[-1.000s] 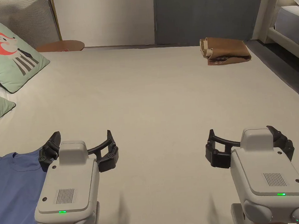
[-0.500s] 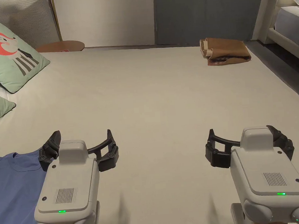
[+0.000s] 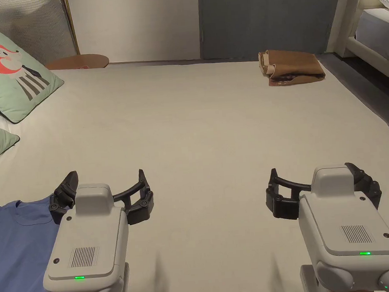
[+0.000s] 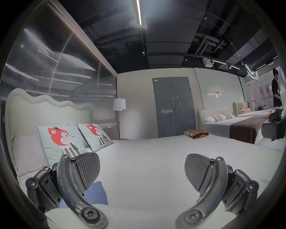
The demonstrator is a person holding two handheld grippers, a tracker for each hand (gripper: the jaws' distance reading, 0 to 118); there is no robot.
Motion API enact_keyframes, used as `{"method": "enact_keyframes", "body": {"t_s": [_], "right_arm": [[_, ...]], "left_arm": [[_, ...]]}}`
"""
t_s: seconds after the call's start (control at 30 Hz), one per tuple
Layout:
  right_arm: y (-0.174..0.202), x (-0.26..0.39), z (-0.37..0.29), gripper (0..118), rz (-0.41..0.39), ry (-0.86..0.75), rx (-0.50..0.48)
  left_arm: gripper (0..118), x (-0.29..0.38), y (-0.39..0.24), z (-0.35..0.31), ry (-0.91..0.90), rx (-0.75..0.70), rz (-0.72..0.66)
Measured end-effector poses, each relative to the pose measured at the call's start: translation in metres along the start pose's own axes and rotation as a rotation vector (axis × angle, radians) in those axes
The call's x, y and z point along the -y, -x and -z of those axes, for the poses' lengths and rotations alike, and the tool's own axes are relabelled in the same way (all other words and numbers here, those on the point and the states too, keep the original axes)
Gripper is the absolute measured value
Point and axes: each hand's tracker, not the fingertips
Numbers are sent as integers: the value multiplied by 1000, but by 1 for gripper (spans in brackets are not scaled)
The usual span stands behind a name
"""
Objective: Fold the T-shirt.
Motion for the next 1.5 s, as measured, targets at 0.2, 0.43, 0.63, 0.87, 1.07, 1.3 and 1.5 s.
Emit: {"method": "enact_keyframes", "body": {"t_s": [0.2, 0.43, 0.63, 0.87, 1.07, 1.3, 1.5], "right_arm": [[0, 1, 2, 118, -3, -3, -3], [0, -2, -2, 118, -6, -1, 0], [-1, 0, 0, 118, -2, 0, 1], [-1, -2, -1, 118, -3, -3, -2], [-2, -1, 0, 118, -3, -6, -5], [-2, -2, 0, 118, -4, -6, -3], [-2, 0, 1, 118, -5, -6, -5]], "left_arm": [[109, 0, -1, -1, -1, 6, 7], [109, 1, 0, -1, -4, 9, 8], [109, 1, 0, 0, -8, 10, 5], [109, 0, 0, -1, -10, 8, 5], [109, -1, -1, -1, -13, 9, 8], [109, -3, -1, -1, -14, 11, 8], [109, -3, -2, -2, -15, 13, 11]]}}
